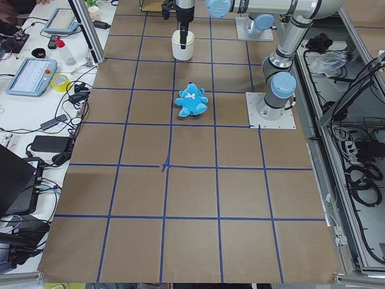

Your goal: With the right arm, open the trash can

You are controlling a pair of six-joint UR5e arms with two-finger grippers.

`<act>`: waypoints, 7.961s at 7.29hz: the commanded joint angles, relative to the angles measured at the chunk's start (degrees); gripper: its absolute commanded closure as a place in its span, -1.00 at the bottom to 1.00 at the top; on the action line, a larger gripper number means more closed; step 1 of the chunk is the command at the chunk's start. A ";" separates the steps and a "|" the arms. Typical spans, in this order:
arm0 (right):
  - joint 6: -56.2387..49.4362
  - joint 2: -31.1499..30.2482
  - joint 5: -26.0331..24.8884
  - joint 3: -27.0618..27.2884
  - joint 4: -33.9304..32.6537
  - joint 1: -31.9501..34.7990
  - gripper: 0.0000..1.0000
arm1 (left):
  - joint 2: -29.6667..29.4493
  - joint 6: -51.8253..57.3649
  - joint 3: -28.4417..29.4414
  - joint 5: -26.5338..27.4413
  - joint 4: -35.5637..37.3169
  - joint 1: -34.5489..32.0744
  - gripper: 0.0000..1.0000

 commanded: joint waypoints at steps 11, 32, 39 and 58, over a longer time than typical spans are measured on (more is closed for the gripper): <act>-0.36 0.09 0.28 0.00 0.02 -0.01 -1.00 | 0.09 0.00 0.00 0.00 0.00 0.00 -1.00; 9.57 12.66 5.03 11.60 -18.09 13.09 1.00 | 0.00 0.00 0.00 0.00 0.00 0.00 -1.00; 10.10 9.76 4.77 5.55 -6.68 12.92 1.00 | 0.00 0.00 0.00 0.00 0.00 0.00 -1.00; -15.65 5.45 1.95 -3.69 1.60 0.08 -0.98 | 0.00 0.00 0.00 0.00 0.00 0.00 -1.00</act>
